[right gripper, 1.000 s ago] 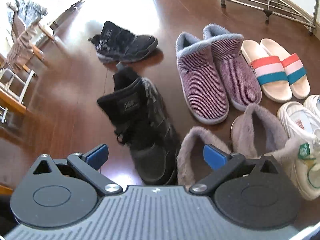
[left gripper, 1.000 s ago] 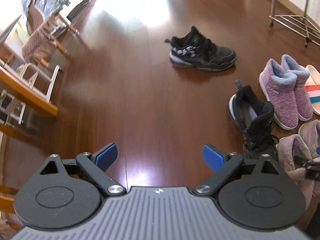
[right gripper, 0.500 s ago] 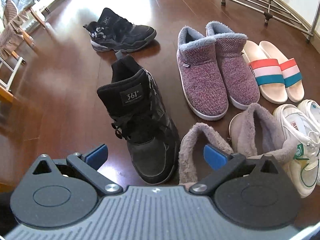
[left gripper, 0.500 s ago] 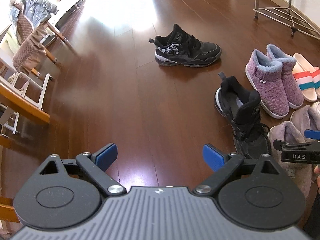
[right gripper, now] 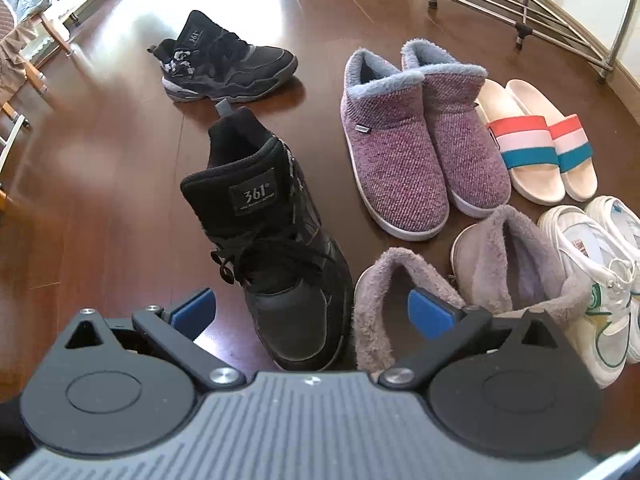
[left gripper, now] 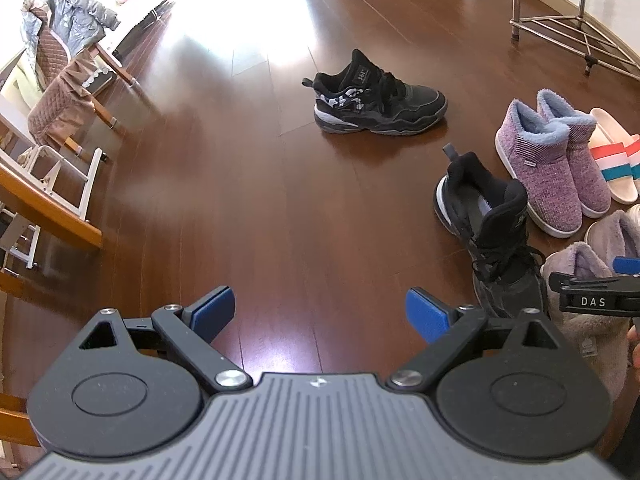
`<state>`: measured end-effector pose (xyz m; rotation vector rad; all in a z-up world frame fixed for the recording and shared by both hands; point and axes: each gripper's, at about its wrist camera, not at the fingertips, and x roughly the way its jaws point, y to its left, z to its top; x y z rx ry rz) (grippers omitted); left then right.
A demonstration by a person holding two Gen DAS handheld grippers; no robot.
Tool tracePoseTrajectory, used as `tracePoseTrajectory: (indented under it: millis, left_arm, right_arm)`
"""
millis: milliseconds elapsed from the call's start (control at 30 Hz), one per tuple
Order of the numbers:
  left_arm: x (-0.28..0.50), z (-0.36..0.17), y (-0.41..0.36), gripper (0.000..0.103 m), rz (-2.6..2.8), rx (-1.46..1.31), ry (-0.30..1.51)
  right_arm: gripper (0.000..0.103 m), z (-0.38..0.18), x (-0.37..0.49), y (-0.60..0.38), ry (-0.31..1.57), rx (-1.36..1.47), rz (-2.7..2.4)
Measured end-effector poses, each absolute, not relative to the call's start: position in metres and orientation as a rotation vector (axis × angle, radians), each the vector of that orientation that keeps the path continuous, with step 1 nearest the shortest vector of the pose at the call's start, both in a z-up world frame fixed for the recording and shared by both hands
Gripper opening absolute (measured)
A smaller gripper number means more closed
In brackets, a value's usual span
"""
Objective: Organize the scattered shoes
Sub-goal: 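Grasp the black low-top sneaker by its collar with the left gripper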
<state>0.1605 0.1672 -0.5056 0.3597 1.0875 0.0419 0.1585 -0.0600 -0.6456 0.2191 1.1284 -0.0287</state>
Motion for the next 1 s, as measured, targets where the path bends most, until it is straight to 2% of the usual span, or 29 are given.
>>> tracePoseTrajectory:
  millis: [267, 533, 700, 1000]
  left_arm:
    - [0.184, -0.503, 0.158, 0.095, -0.036, 0.350, 1.102]
    - [0.252, -0.509, 0.170, 0.096, -0.119, 0.362, 1.120]
    - [0.334, -0.538, 0.165, 0.097, -0.209, 0.368, 1.101]
    - [0.500, -0.614, 0.145, 0.097, -0.361, 0.396, 1.033]
  right_arm:
    - [0.102, -0.645, 0.156, -0.072, 1.112, 0.256, -0.079]
    - [0.102, -0.660, 0.146, -0.104, 1.118, 0.337, -0.197]
    - [0.102, -0.665, 0.141, -0.137, 1.111, 0.412, -0.334]
    - [0.102, -0.638, 0.103, -0.187, 0.922, 0.608, -0.747]
